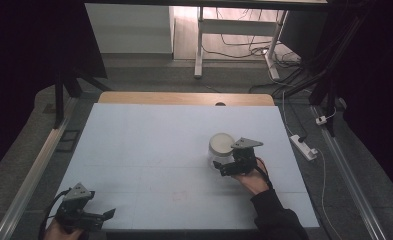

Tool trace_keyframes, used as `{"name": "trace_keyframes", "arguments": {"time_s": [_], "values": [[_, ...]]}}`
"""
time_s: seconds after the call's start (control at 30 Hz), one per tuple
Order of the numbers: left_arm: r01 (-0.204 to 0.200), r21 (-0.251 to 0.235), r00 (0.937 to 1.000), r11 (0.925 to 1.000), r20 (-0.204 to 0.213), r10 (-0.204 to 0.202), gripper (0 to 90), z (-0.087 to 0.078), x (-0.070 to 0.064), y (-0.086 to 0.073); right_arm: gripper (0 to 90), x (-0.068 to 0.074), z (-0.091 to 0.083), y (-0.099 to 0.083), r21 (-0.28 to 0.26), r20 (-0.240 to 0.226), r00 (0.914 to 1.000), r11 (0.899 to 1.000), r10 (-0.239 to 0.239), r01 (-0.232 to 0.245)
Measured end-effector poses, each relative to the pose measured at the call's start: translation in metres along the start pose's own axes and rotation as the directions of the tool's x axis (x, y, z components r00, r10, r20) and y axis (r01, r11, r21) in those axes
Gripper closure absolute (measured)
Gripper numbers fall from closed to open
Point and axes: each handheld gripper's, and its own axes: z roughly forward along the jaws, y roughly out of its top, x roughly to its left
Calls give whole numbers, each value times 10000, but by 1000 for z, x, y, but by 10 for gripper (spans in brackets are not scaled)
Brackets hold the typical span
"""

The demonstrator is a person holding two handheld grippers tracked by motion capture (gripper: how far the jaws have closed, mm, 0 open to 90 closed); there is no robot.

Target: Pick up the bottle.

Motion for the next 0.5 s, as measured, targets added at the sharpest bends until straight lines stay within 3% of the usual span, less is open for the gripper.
{"name": "trace_keyframes", "arguments": {"time_s": [0.5], "values": [[-44,-1,10000,10000,21,44,13,0,0,0,26,1,17,6,146,12,9999,9998,-140,140]]}}
